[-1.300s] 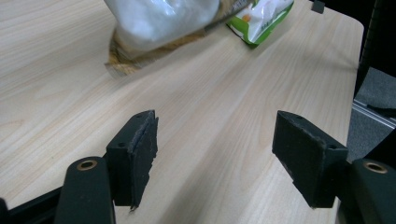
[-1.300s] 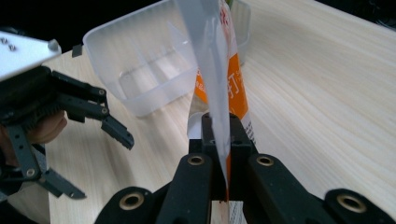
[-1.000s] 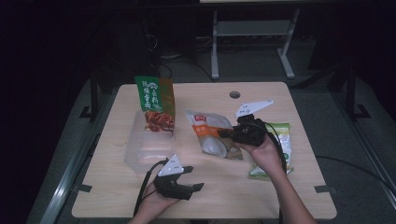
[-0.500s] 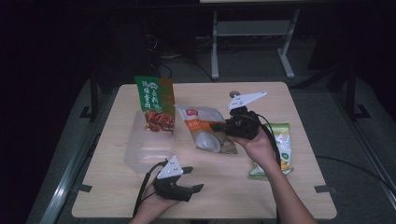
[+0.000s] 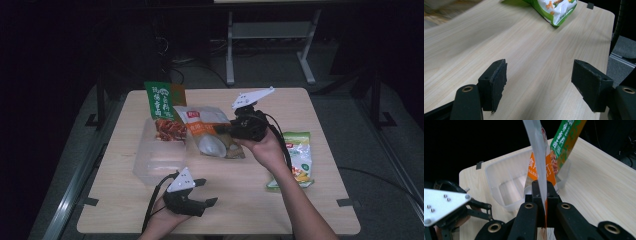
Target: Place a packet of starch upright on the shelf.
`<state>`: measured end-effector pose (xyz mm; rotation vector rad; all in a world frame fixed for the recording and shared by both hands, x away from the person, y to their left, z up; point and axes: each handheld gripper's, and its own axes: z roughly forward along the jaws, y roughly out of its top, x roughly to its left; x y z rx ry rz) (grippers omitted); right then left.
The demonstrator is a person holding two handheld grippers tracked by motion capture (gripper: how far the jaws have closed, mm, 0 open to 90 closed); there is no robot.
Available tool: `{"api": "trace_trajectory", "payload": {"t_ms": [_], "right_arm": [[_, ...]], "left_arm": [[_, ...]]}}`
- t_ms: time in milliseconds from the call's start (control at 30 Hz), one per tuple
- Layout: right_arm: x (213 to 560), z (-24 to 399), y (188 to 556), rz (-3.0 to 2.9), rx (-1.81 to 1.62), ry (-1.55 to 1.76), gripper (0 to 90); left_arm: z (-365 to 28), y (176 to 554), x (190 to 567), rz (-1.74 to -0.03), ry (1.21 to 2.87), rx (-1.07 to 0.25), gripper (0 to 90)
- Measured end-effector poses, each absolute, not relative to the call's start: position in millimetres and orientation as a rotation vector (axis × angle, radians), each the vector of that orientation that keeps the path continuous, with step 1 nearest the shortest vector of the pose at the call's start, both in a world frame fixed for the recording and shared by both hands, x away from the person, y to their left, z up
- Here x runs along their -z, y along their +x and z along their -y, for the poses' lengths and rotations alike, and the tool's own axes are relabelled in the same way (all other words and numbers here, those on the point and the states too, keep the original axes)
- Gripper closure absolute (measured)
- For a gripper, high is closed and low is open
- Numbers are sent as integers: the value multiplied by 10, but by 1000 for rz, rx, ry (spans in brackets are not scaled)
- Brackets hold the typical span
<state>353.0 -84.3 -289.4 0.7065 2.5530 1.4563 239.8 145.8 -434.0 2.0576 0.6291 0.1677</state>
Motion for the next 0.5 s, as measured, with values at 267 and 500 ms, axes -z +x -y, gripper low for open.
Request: {"api": "trace_trajectory", "payload": {"t_ms": [267,500], "right_arm": [[2815,702,3591,-2564,-1483,699,899],[2752,553,3643,-2559,-1486,667,899]], "left_arm": [[-1465,2395,4332,-617,2065,-173,282],[-1467,2393,4326,-609,2064,-174,282]]}}
